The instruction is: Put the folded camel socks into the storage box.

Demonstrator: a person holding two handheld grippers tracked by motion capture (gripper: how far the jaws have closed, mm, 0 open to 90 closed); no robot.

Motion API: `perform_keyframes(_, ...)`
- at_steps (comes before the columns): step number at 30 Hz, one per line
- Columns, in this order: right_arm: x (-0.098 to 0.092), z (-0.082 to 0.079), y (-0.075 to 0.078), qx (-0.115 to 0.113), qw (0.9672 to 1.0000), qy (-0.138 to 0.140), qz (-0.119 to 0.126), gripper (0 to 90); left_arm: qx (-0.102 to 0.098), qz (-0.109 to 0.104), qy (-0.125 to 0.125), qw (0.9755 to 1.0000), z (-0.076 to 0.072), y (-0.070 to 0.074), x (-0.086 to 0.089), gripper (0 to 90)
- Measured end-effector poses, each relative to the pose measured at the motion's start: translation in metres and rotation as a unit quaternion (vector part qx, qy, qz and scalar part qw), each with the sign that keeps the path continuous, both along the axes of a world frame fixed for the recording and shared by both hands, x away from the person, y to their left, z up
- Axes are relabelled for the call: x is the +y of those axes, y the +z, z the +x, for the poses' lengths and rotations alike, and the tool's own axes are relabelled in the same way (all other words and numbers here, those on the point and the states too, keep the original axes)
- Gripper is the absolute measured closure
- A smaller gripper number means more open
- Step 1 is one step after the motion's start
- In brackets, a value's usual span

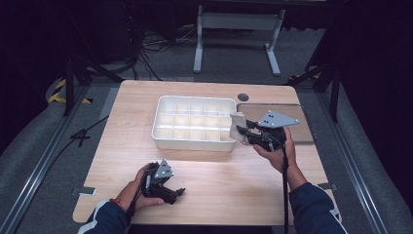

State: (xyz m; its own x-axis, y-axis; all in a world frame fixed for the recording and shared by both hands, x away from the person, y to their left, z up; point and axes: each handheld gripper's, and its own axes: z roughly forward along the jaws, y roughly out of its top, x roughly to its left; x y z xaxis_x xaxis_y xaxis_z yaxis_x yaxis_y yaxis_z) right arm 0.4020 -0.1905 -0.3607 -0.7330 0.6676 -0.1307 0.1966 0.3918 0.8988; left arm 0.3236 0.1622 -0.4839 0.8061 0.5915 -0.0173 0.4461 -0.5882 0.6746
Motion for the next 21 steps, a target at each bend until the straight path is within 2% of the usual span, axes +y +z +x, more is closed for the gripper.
perform_keyframes(21,0.034,0.022,-0.011,0.015,0.9996,0.004,-0.022,67.7,-0.002,0.002,-0.002,1.0000,0.000,0.000,0.000,5.9)
